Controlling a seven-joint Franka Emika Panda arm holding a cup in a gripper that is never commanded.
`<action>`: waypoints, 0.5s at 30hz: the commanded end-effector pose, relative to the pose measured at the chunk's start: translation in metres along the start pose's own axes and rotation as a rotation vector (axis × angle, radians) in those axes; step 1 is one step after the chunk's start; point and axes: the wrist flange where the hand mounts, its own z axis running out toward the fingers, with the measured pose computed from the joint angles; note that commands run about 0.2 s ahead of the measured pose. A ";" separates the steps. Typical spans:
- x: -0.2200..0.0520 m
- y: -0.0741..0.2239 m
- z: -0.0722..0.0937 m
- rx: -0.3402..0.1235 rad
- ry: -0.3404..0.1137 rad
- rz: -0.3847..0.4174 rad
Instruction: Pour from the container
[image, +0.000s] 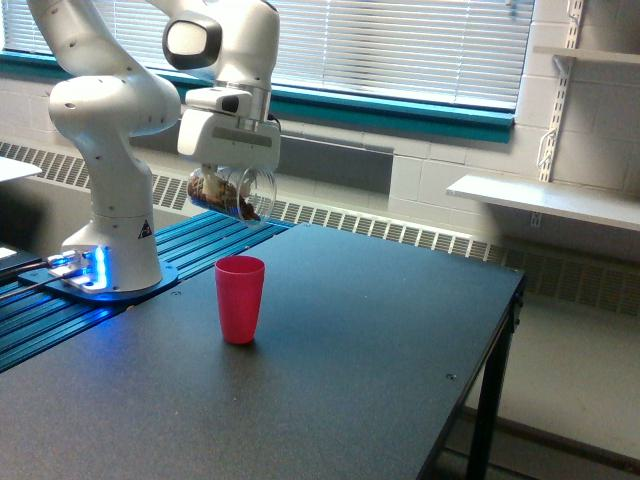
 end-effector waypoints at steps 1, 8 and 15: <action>-0.017 0.002 0.014 -0.026 -0.038 -0.047; -0.022 0.003 0.016 -0.040 -0.058 -0.057; -0.024 0.005 0.017 -0.055 -0.071 -0.057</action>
